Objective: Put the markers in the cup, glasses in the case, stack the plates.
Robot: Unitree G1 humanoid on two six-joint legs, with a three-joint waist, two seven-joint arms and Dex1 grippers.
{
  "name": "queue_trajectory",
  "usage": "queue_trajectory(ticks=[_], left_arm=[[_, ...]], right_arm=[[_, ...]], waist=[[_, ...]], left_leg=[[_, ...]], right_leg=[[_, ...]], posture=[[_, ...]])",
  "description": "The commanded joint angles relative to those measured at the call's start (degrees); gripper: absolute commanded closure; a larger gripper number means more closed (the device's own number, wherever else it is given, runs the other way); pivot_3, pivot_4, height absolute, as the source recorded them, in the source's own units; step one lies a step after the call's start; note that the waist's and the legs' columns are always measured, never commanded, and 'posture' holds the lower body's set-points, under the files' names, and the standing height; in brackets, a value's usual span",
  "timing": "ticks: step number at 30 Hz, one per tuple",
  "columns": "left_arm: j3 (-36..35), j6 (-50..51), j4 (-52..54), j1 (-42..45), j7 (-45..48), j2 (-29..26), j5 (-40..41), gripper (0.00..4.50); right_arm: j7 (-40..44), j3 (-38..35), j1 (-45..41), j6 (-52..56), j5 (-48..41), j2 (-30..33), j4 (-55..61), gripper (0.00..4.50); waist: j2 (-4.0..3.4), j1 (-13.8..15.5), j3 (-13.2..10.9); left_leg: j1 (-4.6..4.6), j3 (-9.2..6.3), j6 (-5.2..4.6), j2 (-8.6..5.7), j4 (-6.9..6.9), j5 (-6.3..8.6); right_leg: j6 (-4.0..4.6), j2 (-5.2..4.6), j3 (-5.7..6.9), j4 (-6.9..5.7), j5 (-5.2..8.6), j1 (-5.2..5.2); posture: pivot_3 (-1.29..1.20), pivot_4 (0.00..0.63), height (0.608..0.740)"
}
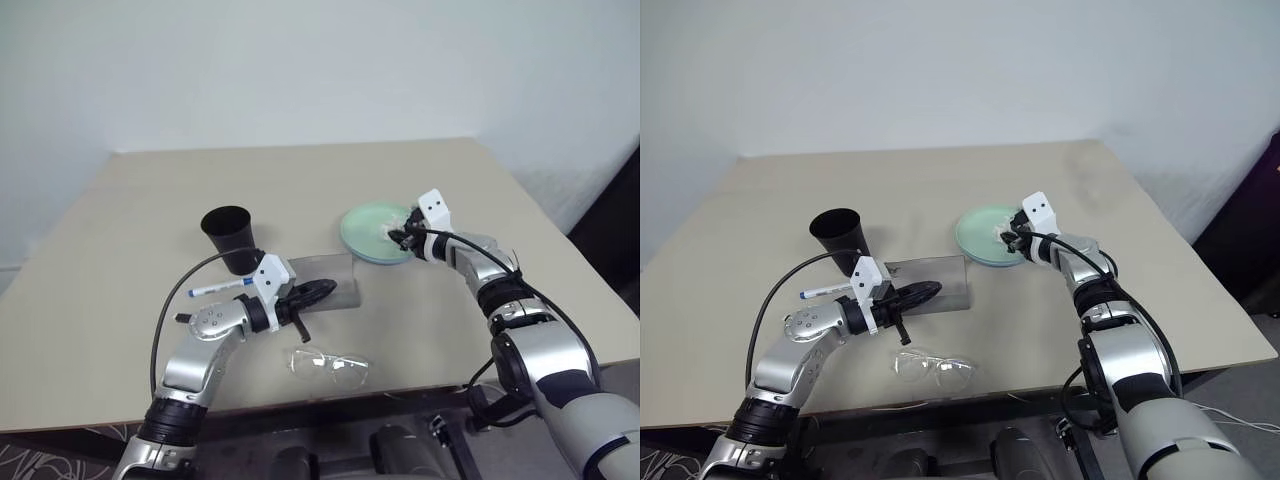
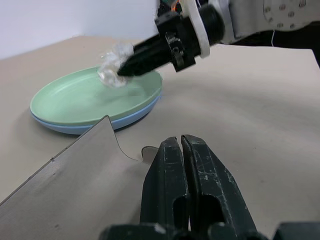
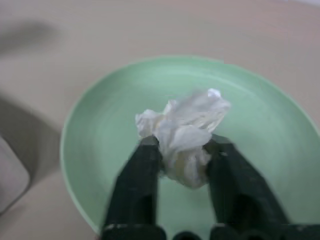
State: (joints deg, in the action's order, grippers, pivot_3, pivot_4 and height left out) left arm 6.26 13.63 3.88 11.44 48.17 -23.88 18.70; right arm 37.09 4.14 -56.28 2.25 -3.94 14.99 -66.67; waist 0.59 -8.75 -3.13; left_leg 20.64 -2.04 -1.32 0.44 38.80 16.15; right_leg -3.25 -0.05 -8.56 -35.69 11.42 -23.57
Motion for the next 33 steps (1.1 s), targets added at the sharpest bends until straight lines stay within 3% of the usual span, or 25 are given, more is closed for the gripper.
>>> queue_trajectory(ticks=[1, 3, 20, 28, 33], left_arm=[[-0.93, -1.12, 2.47, -0.15, -0.31, -0.30, 0.01, 4.50], [-1.00, -1.08, 2.55, -0.26, -0.34, -0.42, 0.06, 4.50], [-1.49, -0.88, -1.07, 4.47, 5.58, -5.40, 0.37, 4.50], [4.88, 4.66, 1.90, 6.42, 21.25, -13.52, 1.68, 4.50], [9.10, 5.77, 2.22, 8.06, 29.76, -17.19, 1.15, 4.50]], right_arm=[[-0.30, -1.70, -3.05, -3.67, 0.60, 0.12, -0.70, 1.72], [0.14, -2.20, -2.93, -4.79, 0.65, 0.08, -0.84, 1.05], [6.62, -4.32, 4.60, -11.11, 0.00, 3.02, 12.07, 1.05], [25.62, -2.87, 15.95, 1.67, -8.63, 6.80, 34.15, 1.05], [32.85, -0.99, 22.24, 11.16, -12.75, 9.93, 46.24, 1.05]], waist=[[0.00, -0.02, 0.00], [-0.01, -0.08, 0.00], [-0.02, -0.31, 0.01], [-0.03, -0.25, 0.00], [-0.03, -0.02, -0.01]], left_leg=[[-0.01, 0.00, 0.00, 0.00, 0.00, 0.00], [-0.03, 0.00, 0.00, 0.00, 0.03, 0.00], [-0.04, -0.02, 0.00, 0.01, 0.04, -0.01], [-0.02, -0.04, 0.00, 0.01, 0.04, 0.00], [-0.03, -0.01, 0.00, 0.02, 0.09, 0.00]], right_leg=[[0.00, 0.00, 0.00, -0.02, 0.00, 0.00], [0.00, 0.01, -0.01, -0.04, 0.00, 0.02], [0.00, 0.03, 0.00, -0.06, 0.00, 0.04], [-0.01, 0.05, 0.02, -0.05, 0.01, 0.04], [-0.01, 0.04, 0.02, -0.07, 0.03, 0.05]], posture=[[0.00, 0.000, 0.740], [0.00, 0.000, 0.740], [0.00, 0.000, 0.740], [0.00, 0.000, 0.740], [0.00, 0.000, 0.740]])
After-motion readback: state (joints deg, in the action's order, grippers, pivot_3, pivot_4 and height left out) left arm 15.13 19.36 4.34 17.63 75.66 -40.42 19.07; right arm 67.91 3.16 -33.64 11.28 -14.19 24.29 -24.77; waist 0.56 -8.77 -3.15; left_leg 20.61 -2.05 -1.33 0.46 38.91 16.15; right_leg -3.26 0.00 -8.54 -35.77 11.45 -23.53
